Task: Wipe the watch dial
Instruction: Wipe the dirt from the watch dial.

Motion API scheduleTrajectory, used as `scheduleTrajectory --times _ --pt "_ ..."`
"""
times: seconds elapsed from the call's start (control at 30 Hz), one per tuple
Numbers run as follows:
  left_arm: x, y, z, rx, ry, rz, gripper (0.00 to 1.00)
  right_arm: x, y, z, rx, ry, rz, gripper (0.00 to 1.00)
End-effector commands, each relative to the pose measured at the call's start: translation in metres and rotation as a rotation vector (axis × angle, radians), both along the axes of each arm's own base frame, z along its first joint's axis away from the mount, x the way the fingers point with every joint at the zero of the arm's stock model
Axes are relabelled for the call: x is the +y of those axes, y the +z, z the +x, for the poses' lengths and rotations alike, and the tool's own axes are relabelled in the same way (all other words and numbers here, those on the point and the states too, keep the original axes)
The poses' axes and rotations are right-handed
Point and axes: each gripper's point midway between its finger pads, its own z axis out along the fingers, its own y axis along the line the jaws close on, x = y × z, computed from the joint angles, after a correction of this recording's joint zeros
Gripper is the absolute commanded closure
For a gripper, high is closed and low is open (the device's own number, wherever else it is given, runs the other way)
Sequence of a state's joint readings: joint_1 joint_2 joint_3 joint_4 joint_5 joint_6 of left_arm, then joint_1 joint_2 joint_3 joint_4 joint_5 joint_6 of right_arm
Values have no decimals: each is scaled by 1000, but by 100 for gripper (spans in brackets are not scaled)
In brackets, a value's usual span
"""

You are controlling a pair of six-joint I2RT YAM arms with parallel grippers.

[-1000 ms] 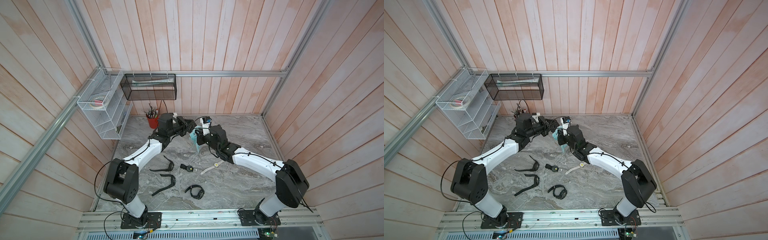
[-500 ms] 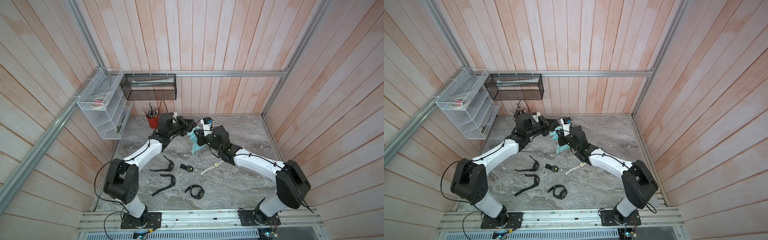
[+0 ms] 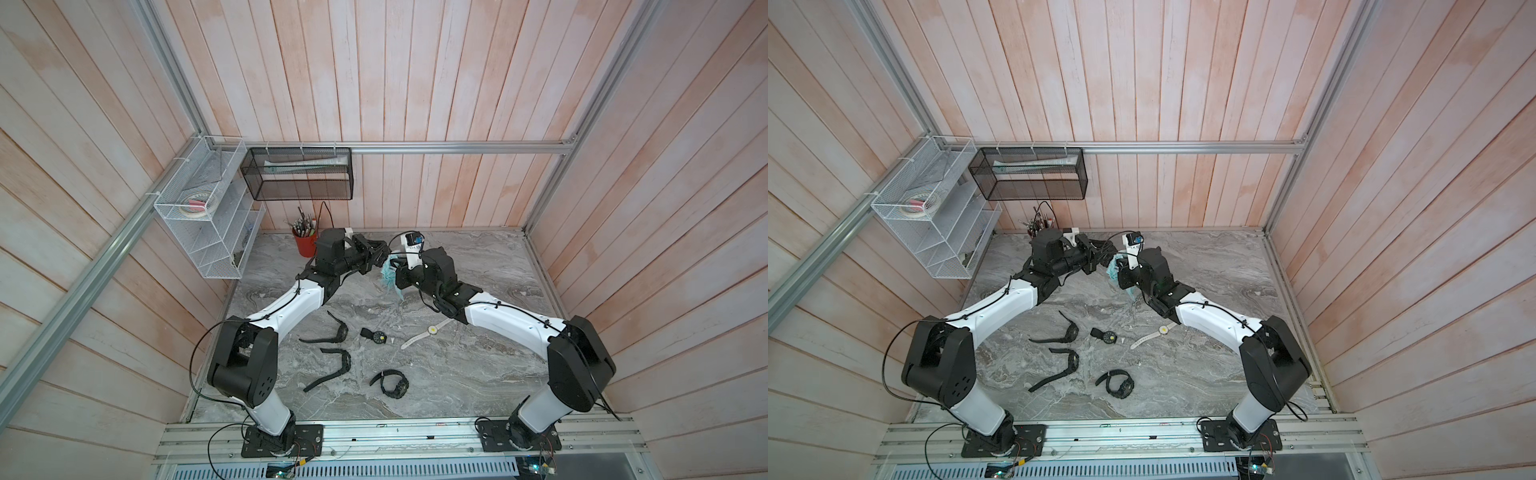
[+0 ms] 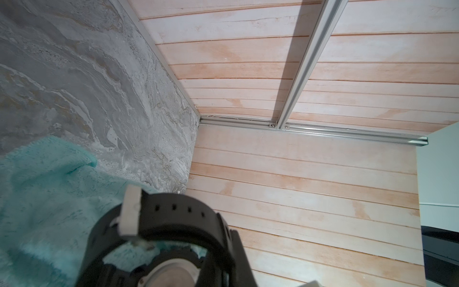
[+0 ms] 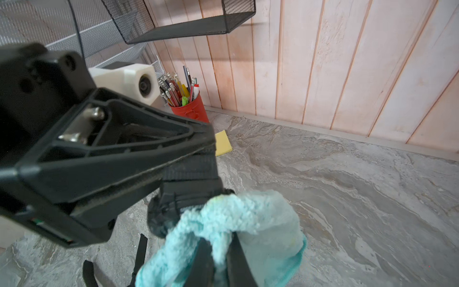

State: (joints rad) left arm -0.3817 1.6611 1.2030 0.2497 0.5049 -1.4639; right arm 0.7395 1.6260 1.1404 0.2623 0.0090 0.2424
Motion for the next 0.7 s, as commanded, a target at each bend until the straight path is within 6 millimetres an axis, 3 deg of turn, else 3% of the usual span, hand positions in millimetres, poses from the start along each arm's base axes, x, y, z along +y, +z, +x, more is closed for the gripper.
scheduleTrajectory --times 0.0,0.2,0.4,0.5,0.67 --pt "-19 22 -11 -35 -103 -47 100 34 -1 -18 -14 135 -35 100" --pt "-19 8 -12 -4 -102 -42 100 48 35 -24 -85 165 53 100" --pt "-16 -11 -24 39 -109 -34 100 16 83 -10 -220 24 235 100" --pt "-13 -18 -30 58 -116 -34 100 1 84 3 -224 -53 257 100" --pt "-9 -20 -34 66 -121 -40 100 -17 63 25 -144 -136 262 100"
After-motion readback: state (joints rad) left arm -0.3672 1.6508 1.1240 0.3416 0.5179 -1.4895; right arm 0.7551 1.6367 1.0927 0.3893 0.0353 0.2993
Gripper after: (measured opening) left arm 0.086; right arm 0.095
